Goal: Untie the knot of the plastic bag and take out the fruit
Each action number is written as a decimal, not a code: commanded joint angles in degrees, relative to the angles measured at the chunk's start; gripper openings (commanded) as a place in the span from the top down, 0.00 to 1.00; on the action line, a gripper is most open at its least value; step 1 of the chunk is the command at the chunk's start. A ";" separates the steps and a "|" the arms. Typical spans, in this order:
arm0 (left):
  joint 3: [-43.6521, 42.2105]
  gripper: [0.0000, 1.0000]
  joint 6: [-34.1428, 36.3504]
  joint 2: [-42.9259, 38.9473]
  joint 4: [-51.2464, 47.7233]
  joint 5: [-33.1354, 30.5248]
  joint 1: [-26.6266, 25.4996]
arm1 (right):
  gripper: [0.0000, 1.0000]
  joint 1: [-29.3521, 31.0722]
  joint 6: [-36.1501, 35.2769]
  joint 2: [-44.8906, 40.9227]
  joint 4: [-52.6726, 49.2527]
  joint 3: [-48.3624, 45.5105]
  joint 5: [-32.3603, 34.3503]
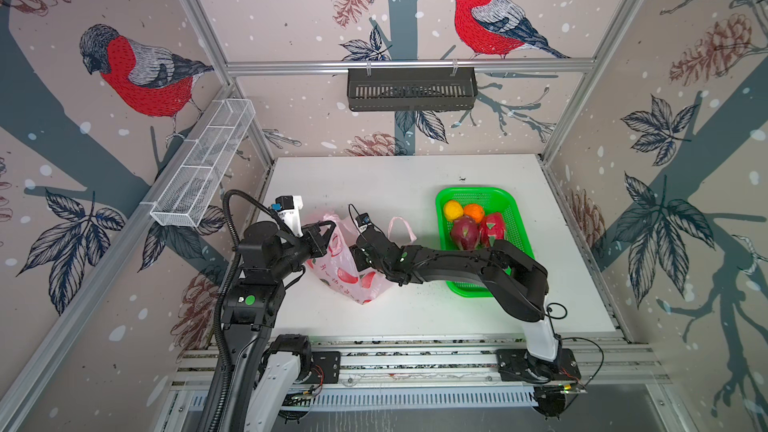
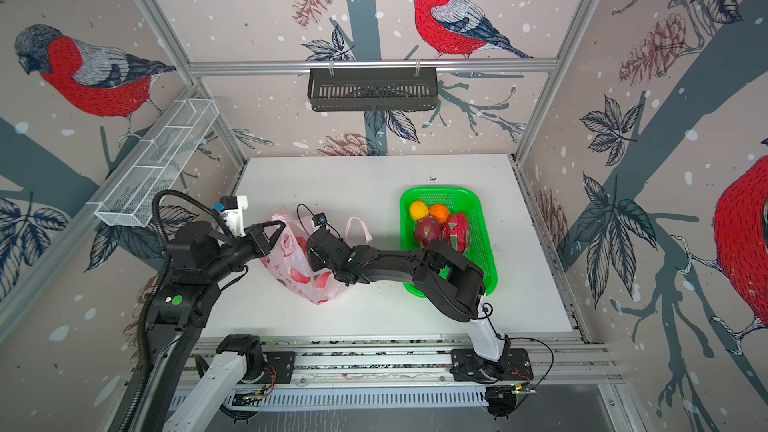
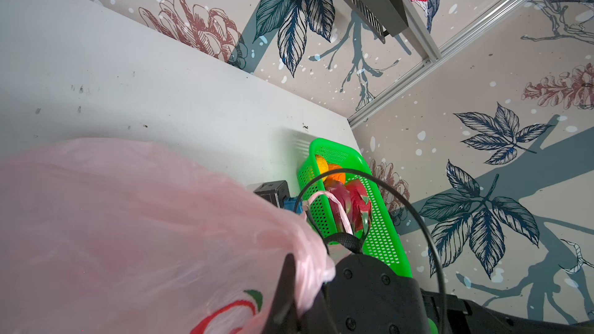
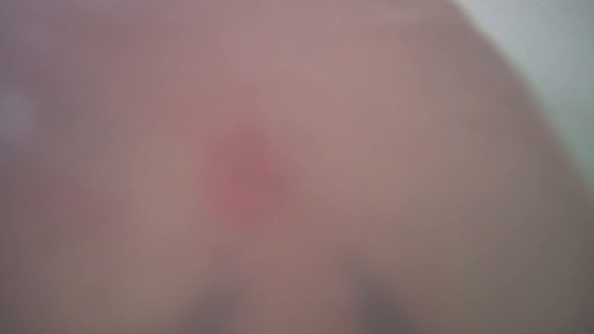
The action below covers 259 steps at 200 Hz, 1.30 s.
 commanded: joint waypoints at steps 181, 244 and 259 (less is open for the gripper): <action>-5.45 1.00 -0.14 -7.01 -17.79 -18.21 0.19 | 0.11 2.17 1.95 -0.61 -11.53 6.47 0.78; -5.75 1.00 0.92 -8.74 -17.56 -14.06 0.25 | 0.04 0.62 8.31 5.50 -14.23 13.31 1.97; -5.83 1.00 1.04 -9.02 -17.33 -13.28 0.19 | 0.04 0.10 9.68 6.69 -14.35 14.38 1.46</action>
